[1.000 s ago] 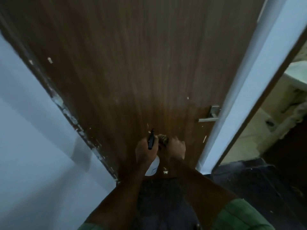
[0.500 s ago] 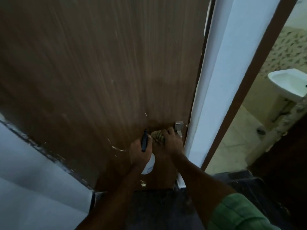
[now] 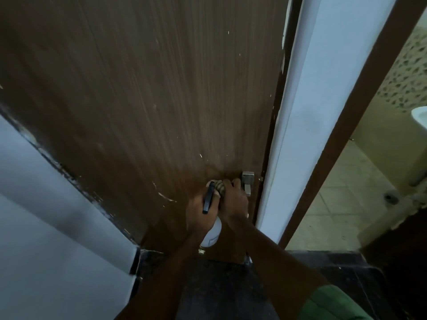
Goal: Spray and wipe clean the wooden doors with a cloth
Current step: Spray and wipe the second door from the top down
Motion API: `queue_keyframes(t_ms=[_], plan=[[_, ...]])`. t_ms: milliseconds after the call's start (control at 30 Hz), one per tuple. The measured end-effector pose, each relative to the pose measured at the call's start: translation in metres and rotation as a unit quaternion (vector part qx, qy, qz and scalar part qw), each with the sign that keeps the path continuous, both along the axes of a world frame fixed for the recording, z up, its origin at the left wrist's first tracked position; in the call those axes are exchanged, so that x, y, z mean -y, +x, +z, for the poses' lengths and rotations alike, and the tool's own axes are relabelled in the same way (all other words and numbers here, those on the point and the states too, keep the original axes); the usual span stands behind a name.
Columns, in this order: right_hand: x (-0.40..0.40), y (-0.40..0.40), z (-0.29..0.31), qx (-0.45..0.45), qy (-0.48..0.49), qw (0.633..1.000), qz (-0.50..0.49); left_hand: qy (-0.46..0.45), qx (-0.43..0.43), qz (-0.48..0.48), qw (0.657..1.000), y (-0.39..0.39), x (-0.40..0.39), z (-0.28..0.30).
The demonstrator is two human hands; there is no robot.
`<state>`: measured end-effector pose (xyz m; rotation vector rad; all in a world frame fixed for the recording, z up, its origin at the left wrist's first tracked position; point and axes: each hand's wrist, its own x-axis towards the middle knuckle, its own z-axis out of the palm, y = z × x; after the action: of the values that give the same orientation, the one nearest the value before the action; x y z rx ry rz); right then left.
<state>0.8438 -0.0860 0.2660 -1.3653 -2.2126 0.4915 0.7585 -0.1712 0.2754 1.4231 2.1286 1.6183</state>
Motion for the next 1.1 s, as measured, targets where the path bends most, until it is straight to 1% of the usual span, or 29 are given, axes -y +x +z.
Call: queue_keyframes(t_ms=[133,300,467,600,700,767,833,900,967,1100], plan=[[0.025,0.011,0.001,0.003,-0.005,1.000,0.015,-0.025,0.018,-0.005,1.000,0.012,0.033,0.004],[0.060,0.022,-0.001,0.034,0.002,0.999,0.026,-0.014,0.049,0.001,0.999,0.027,0.076,-0.001],[0.102,0.042,0.004,0.055,0.022,0.993,0.107,-0.022,0.078,0.031,0.996,0.058,0.125,-0.004],[0.135,0.072,0.001,-0.009,0.032,0.991,0.127,-0.011,0.087,0.042,0.995,0.083,0.156,-0.006],[0.165,0.108,-0.015,-0.056,0.088,0.989,0.104,0.014,0.073,0.048,0.996,0.109,0.177,-0.003],[0.181,0.135,-0.030,-0.073,0.106,0.988,0.084,0.027,0.065,0.039,0.997,0.125,0.192,-0.004],[0.189,0.157,-0.049,-0.076,0.088,0.991,0.060,0.039,0.069,0.034,0.996,0.136,0.201,-0.006],[0.196,0.178,-0.064,-0.066,0.030,0.996,0.053,0.039,0.071,0.039,0.996,0.147,0.210,-0.008],[0.203,0.191,-0.074,-0.067,-0.004,0.996,0.065,0.038,0.062,0.046,0.996,0.158,0.219,-0.011],[0.214,0.188,-0.073,-0.122,0.044,0.979,0.156,0.049,0.044,0.090,0.994,0.177,0.232,-0.015]])
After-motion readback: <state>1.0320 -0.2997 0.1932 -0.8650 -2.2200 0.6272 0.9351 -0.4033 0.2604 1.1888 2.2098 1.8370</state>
